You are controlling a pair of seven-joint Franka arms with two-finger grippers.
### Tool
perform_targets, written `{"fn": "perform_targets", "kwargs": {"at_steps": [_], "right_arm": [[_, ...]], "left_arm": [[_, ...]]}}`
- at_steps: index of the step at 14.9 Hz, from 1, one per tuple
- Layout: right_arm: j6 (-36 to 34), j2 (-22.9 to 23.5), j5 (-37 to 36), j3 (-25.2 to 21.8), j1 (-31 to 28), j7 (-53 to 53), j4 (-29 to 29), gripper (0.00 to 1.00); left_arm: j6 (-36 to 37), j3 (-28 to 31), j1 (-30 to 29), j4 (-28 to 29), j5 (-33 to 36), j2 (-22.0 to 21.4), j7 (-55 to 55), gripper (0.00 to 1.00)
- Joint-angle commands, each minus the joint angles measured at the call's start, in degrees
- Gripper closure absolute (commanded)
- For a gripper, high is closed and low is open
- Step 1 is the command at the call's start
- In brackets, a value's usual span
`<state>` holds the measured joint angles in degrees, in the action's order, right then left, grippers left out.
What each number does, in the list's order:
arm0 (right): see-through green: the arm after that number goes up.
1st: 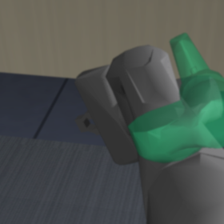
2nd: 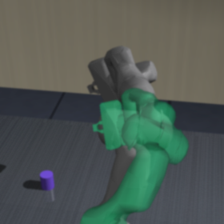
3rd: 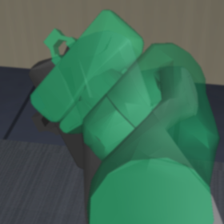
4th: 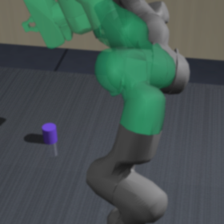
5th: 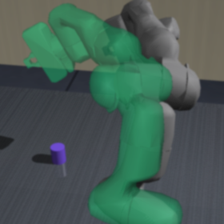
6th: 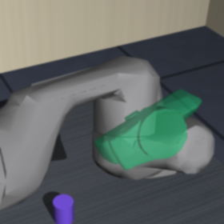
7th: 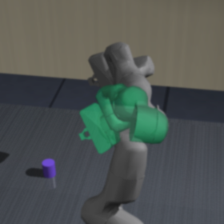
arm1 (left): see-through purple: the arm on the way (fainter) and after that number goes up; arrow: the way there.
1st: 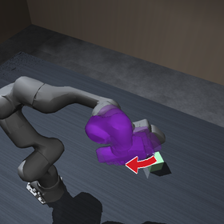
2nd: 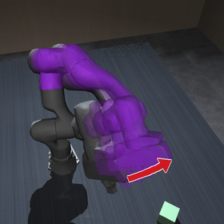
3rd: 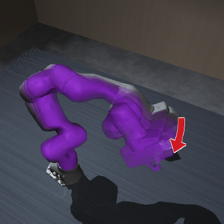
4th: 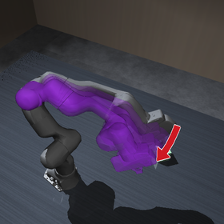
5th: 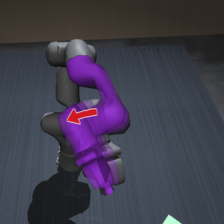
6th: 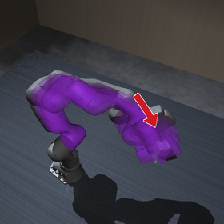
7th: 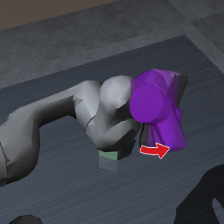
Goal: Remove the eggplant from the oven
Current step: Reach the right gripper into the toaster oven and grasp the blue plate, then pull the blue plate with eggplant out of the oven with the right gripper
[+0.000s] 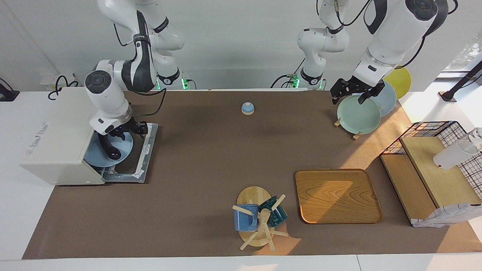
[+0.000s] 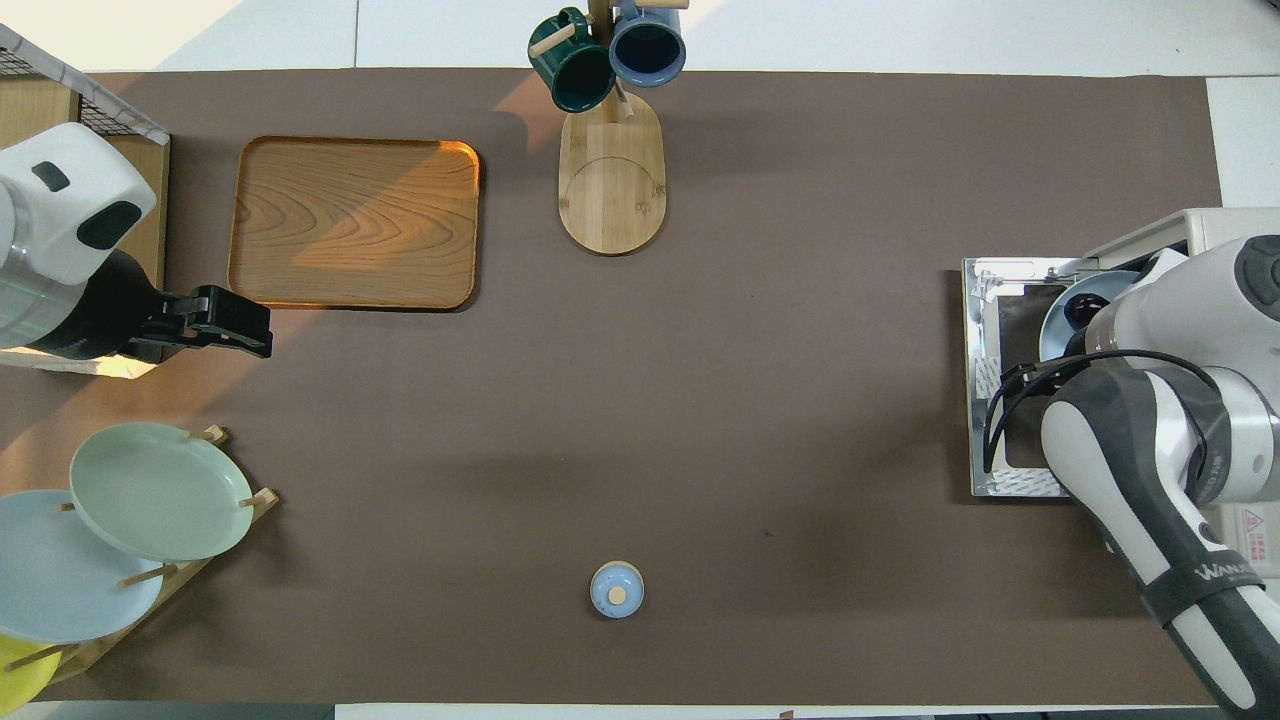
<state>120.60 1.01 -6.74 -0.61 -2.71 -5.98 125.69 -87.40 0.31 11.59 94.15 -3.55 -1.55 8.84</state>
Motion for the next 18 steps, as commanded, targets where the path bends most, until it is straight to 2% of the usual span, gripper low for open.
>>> {"fn": "perform_targets", "kwargs": {"at_steps": [1, 3, 5, 7, 9, 12, 13, 16, 18], "right_arm": [[3.24, -2.76, 0.15, 0.35, -1.25, -2.89, 4.12, 0.61], [3.59, -2.68, -0.72, 0.26, -1.25, -6.48, 4.13, 1.0], [3.33, -2.68, -5.02, 0.35, -0.46, -8.78, 3.78, 1.0], [-0.16, -2.07, -7.5, 0.96, 2.42, -8.35, 0.37, 1.0], [-5.61, -0.4, -7.24, 1.05, 9.09, -4.77, -5.16, 1.0], [-10.19, 1.62, -6.89, 1.23, 21.56, 9.54, -11.06, 1.0], [-12.12, 4.15, -5.32, 1.23, 25.7, 14.54, -14.82, 1.0], [-13.72, 10.05, 1.19, 1.4, 31.16, 23.01, -23.88, 1.0], [-17.3, 18.89, 2.08, 1.49, 37.14, 32.21, -35.88, 1.0]], "left_arm": [[0.04, -0.4, -0.61, -0.01, 1.0, -0.12, -0.49, 0.0], [0.04, -0.4, -0.61, -0.01, 1.0, -0.12, -0.49, 0.0], [0.04, -0.4, -0.61, -0.01, 1.0, -0.12, -0.49, 0.0], [0.04, -0.4, -0.61, -0.01, 1.0, -0.12, -0.49, 0.0], [0.04, -0.4, -0.61, 0.07, 1.0, -0.12, -0.49, 0.0], [0.04, -0.4, -0.61, -0.01, 1.0, -0.12, -0.49, 0.0], [0.04, -0.4, -0.61, -0.01, 1.0, -0.12, -0.49, 0.0], [0.04, -0.4, -0.61, 0.07, 1.0, -0.12, -0.49, 0.0], [0.3, -0.4, -0.61, -0.01, 1.0, -0.12, -0.4, 0.0]]}}
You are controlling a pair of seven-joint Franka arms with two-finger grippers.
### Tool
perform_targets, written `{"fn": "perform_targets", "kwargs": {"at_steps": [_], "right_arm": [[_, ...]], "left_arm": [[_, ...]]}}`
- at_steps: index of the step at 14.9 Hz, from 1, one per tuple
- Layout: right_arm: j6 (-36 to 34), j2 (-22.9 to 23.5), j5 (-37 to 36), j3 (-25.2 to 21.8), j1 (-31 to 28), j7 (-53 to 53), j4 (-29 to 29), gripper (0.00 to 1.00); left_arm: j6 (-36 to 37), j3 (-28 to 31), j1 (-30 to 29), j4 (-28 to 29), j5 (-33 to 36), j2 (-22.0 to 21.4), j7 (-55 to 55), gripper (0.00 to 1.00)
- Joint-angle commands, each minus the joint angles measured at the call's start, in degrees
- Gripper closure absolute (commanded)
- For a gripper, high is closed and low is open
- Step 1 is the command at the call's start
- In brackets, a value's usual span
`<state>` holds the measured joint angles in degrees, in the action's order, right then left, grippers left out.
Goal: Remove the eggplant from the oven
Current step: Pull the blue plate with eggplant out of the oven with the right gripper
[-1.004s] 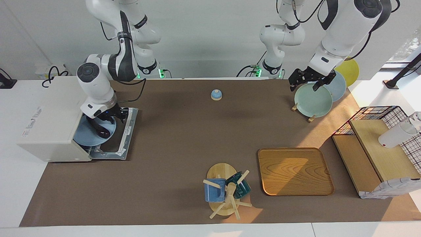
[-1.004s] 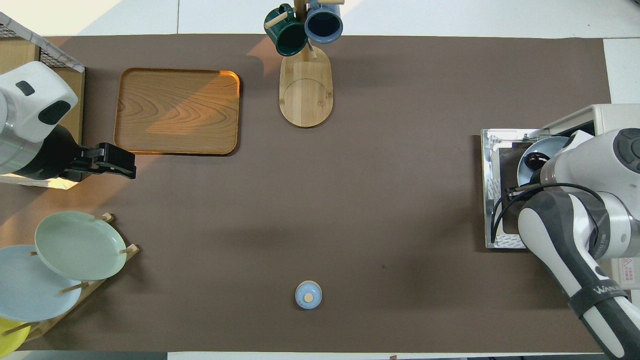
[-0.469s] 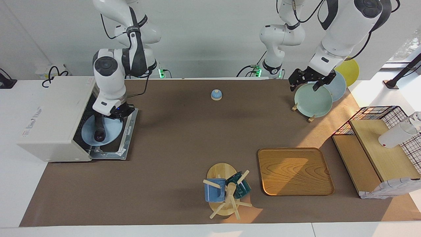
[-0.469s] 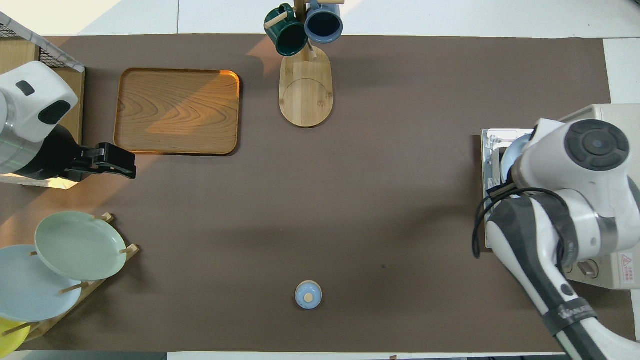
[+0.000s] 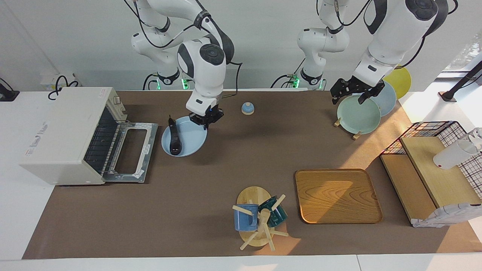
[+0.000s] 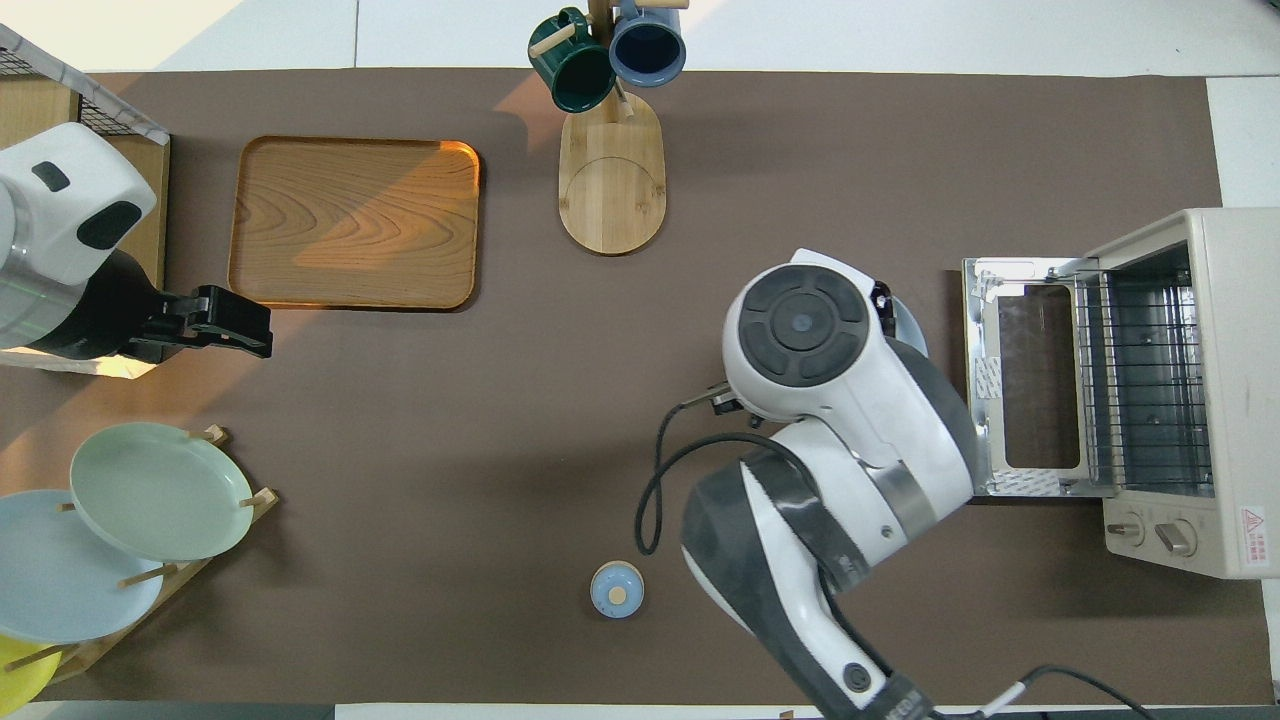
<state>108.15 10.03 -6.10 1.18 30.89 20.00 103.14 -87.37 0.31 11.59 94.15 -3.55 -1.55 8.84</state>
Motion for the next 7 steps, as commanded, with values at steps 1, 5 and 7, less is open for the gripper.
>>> {"fn": "perform_targets", "kwargs": {"at_steps": [1, 5, 7], "right_arm": [[-6.88, 15.05, 1.53, -0.3, 6.17, 11.59, -19.84, 1.0], [1.68, 20.64, 4.33, 0.58, 10.59, 16.92, -24.66, 1.0], [8.0, 20.99, 5.14, 0.84, 11.46, 17.09, -21.07, 1.0]], "left_arm": [[0.19, -0.4, -0.61, -0.02, 1.0, -0.12, -0.31, 0.0], [-0.08, -0.4, -1.4, -0.01, 1.0, -0.12, -0.4, 0.0], [-0.34, -0.4, -1.4, -0.02, 1.0, 0.05, -0.66, 0.0]]}}
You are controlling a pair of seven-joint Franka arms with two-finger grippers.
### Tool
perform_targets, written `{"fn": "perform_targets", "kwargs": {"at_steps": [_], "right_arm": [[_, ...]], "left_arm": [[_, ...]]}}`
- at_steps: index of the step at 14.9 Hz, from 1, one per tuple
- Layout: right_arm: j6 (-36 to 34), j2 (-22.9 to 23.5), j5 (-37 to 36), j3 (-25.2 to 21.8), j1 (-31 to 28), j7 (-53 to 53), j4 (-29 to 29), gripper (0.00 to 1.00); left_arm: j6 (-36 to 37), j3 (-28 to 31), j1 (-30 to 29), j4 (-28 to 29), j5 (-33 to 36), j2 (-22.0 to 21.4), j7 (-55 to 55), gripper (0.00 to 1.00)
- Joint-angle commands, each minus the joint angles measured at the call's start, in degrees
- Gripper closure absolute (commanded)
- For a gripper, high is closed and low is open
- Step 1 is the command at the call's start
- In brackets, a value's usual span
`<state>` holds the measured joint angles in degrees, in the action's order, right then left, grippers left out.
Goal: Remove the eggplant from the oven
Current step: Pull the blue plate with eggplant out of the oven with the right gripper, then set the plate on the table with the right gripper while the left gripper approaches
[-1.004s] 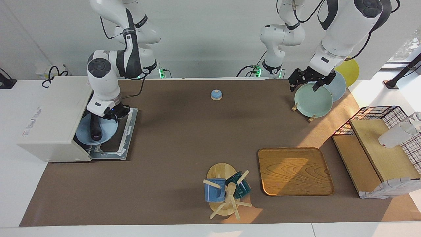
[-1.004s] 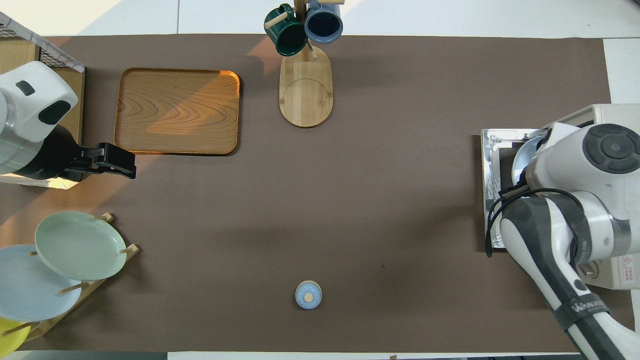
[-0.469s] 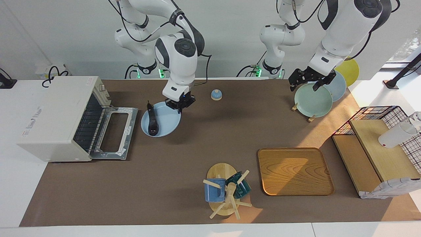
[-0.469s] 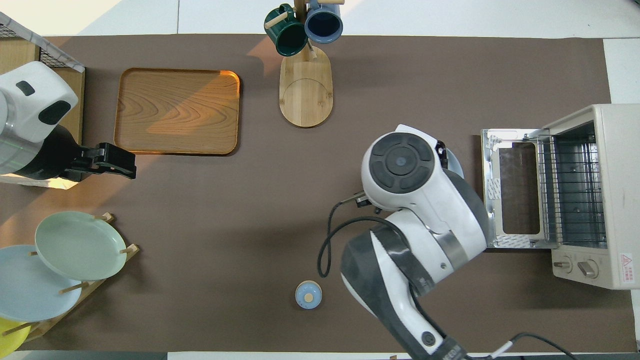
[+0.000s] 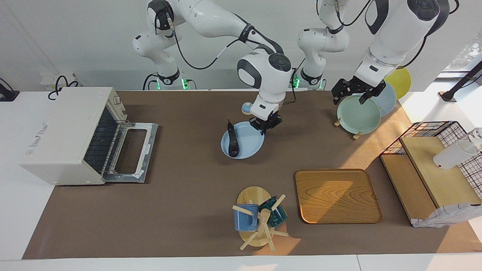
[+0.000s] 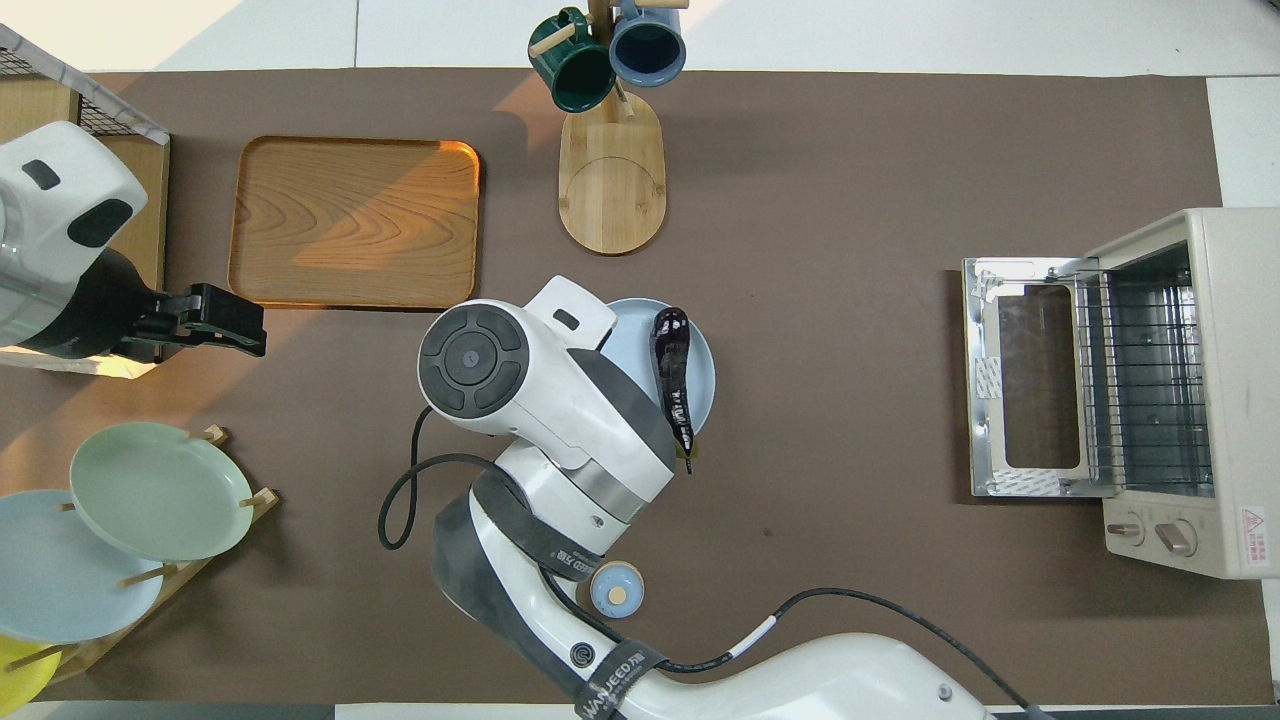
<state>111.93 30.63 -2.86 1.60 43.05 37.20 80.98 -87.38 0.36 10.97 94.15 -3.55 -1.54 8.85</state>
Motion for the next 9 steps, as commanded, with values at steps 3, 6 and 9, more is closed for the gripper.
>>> {"fn": "perform_targets", "kwargs": {"at_steps": [3, 6, 9], "right_arm": [[12.77, -0.83, 4.25, 0.42, -0.51, 0.15, 7.96, 1.0], [17.61, -0.75, 6.46, 0.42, -1.04, 0.15, 7.97, 0.8], [14.21, -1.1, 5.41, 0.16, -3.84, -0.64, 4.55, 0.75]], "left_arm": [[-0.34, -0.45, -1.21, -0.1, 1.09, 0.05, -0.76, 0.0], [-0.78, -0.45, -1.65, -0.1, 1.0, 0.05, -0.67, 0.0], [-1.13, -0.45, -2.36, -0.1, 1.0, 0.14, -0.67, 0.0]]}}
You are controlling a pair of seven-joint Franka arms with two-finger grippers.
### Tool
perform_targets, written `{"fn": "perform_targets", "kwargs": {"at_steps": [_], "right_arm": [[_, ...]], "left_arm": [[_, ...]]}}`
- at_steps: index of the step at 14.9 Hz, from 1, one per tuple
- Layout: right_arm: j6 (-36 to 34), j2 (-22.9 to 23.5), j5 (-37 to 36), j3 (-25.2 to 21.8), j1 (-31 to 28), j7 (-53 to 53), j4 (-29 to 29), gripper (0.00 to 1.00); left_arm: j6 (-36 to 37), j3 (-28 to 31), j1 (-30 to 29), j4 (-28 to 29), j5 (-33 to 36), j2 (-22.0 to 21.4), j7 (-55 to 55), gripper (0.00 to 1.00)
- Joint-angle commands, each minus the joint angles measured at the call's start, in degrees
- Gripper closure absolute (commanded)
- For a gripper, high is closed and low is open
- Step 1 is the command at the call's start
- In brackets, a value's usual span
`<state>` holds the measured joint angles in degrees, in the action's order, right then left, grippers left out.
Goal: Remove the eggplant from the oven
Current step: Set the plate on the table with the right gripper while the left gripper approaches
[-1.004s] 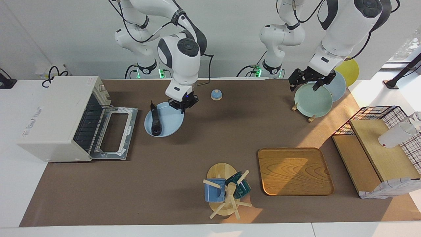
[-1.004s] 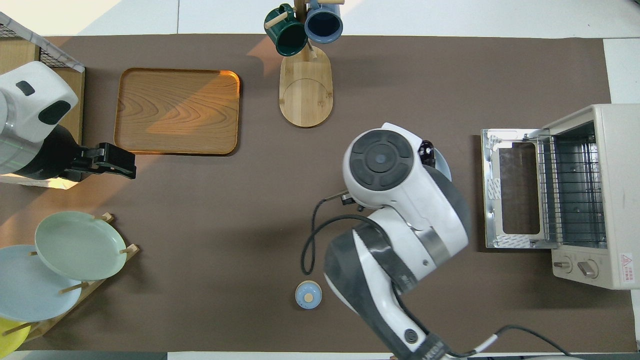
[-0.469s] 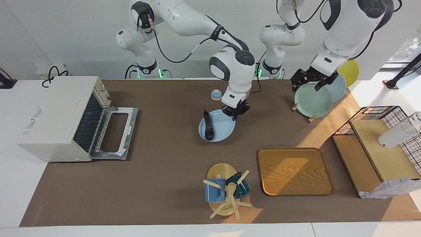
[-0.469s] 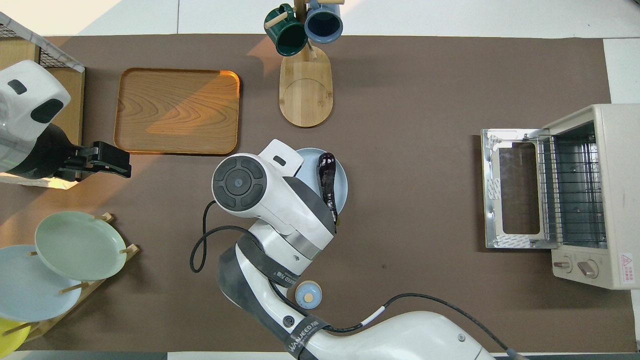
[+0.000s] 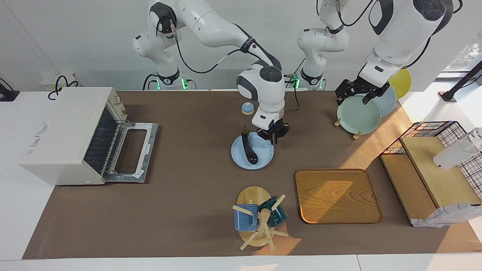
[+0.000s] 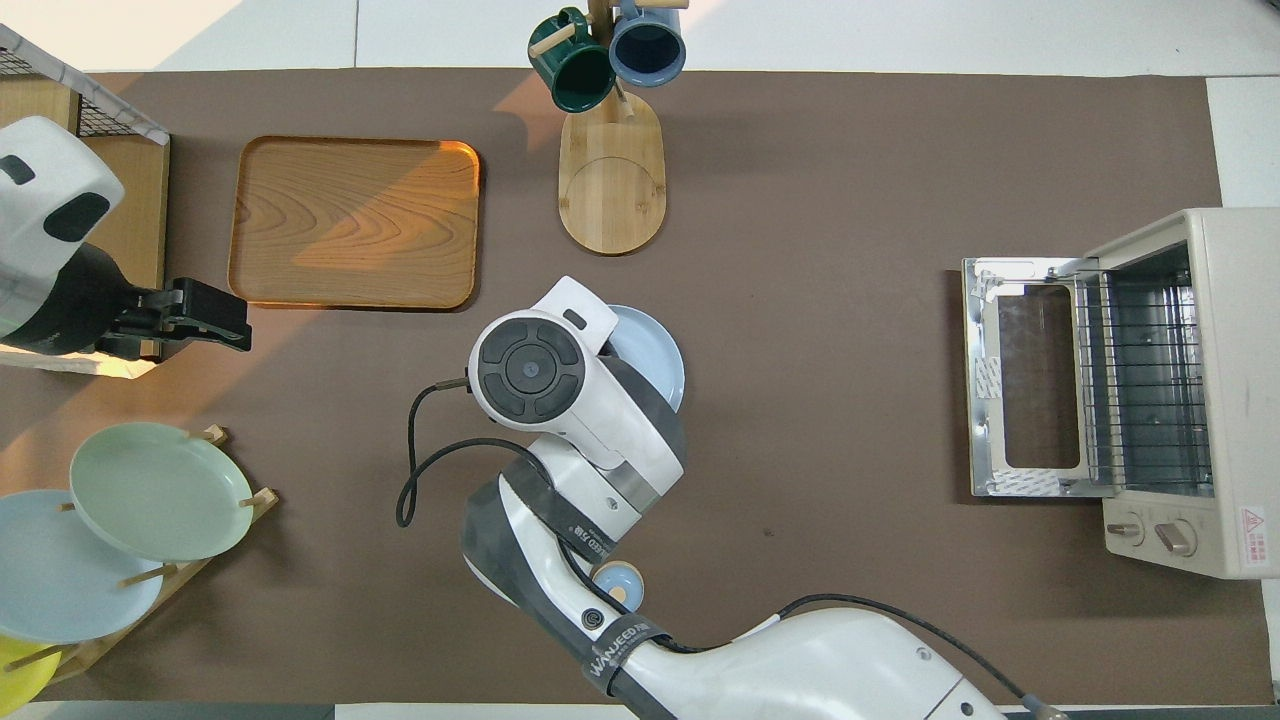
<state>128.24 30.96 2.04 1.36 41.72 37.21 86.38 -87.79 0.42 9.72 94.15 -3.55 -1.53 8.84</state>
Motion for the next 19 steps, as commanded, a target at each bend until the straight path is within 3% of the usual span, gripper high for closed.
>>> {"fn": "perform_targets", "kwargs": {"at_steps": [1, 2, 4, 6, 9, 13, 16, 19], "right_arm": [[-4.9, -2.21, 0.43, 0.31, -4.0, -2.12, -0.86, 0.75], [-7.89, -3.78, -0.01, 0.05, -5.49, -5.18, -0.43, 0.78], [-16.57, -6.16, -4.21, -0.04, -9.62, -10.55, 0.19, 0.98], [-22.22, -9.67, -10.53, 0.04, -12.96, -14.34, 5.52, 1.0], [-21.11, -15.39, -18.0, -0.04, -16.57, -14.62, 18.69, 1.0], [-10.14, -19.0, -23.29, 0.04, -26.14, -18.82, 32.86, 1.0], [-6.96, -19.18, -27.07, -0.04, -27.91, -18.93, 37.01, 1.0], [-5.98, -19.18, -31.46, 0.04, -29.5, -19.45, 38.33, 1.0]], "left_arm": [[-0.8, -0.51, -1.19, -0.36, 1.0, 0.13, -0.93, 0.0], [-1.24, -0.51, -1.19, -0.37, 1.0, 0.21, -0.85, 0.0], [-2.82, -0.51, -0.84, -0.02, 1.09, 0.21, -0.14, 0.0], [-4.22, -0.59, -0.49, 0.42, 0.91, 0.3, 1.95, 0.0], [-8.08, -0.95, 1.78, 2.7, -0.66, 1.53, 7.22, 0.0], [-17.12, -1.03, 8.55, 3.85, -3.04, 7.31, 15.75, 0.0], [-26.17, -1.03, 14.79, 4.11, -4.0, 13.03, 19.28, 0.0], [-38.11, -1.03, 20.67, 8.84, -5.42, 15.94, 19.37, 0.0]]}}
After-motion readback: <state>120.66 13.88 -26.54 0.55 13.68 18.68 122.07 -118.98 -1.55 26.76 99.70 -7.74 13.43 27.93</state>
